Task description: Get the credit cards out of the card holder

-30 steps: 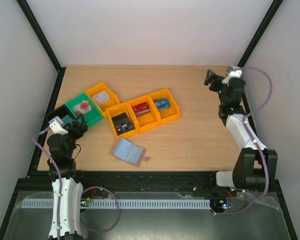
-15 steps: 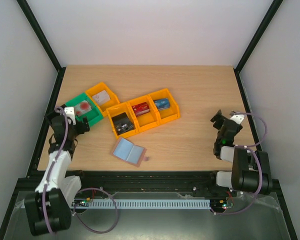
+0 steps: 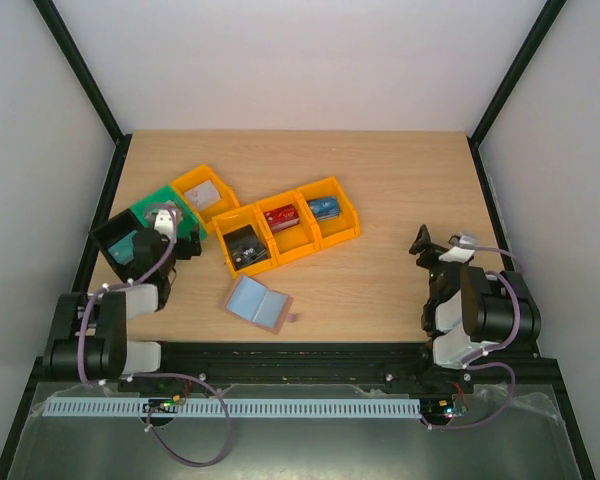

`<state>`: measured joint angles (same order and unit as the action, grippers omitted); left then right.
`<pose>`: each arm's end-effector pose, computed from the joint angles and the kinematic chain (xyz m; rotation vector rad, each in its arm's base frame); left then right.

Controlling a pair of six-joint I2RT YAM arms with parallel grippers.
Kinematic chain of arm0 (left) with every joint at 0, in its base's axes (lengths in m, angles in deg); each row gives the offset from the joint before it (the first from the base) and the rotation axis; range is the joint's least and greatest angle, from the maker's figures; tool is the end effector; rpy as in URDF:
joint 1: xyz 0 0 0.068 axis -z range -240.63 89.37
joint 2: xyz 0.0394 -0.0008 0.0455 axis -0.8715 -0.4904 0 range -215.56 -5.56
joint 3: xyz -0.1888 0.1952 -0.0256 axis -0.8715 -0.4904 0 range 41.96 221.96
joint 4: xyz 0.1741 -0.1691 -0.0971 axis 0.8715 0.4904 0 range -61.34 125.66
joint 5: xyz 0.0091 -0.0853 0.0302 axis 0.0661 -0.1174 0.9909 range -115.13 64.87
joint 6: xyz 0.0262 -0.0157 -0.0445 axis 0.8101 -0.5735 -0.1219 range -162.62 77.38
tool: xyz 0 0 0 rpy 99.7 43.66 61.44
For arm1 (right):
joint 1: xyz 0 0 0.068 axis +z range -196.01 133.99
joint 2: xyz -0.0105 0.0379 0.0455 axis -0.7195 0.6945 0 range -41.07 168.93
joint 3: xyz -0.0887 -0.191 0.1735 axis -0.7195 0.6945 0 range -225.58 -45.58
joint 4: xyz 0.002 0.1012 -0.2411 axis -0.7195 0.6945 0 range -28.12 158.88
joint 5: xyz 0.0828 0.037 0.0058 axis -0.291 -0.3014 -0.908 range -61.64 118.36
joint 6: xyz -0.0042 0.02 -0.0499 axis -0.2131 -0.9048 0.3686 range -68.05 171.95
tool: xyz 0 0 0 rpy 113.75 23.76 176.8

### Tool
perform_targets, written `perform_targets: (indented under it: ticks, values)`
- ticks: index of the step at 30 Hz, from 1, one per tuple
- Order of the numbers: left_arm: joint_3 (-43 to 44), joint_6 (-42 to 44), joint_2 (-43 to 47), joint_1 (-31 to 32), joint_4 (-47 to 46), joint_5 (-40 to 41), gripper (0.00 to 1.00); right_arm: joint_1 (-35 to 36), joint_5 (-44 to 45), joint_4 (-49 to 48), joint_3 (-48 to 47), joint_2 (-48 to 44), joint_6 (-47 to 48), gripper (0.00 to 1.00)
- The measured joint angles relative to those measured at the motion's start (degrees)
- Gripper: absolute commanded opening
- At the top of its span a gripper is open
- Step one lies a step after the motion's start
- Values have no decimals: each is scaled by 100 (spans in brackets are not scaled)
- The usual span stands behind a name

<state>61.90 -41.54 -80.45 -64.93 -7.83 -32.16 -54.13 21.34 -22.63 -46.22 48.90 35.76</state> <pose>0.2444 0.0140 0.1676 0.0305 1.8906 -0.0519 0.1903 -0.0227 0.1241 0.2573 1.6383 0.2085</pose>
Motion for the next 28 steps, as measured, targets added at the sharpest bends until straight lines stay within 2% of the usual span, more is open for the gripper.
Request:
perform_targets:
  ticks: [7, 11, 17, 28]
  values:
    - [-1427, -50, -1220, 428, -3770, 409, 99, 0, -92, -514, -101, -120, 35, 99]
    - [-1696, -70, -1287, 476, -4551, 658, 99, 0, -98, -538, -101, -120, 37, 99]
    - [-1694, -127, -1252, 476, -4990, 944, 99, 13, -96, -538, -101, -120, 39, 99]
    - [-1394, -243, -1252, 476, -4809, 1213, 100, 26, -96, -538, -101, -120, 44, 99]
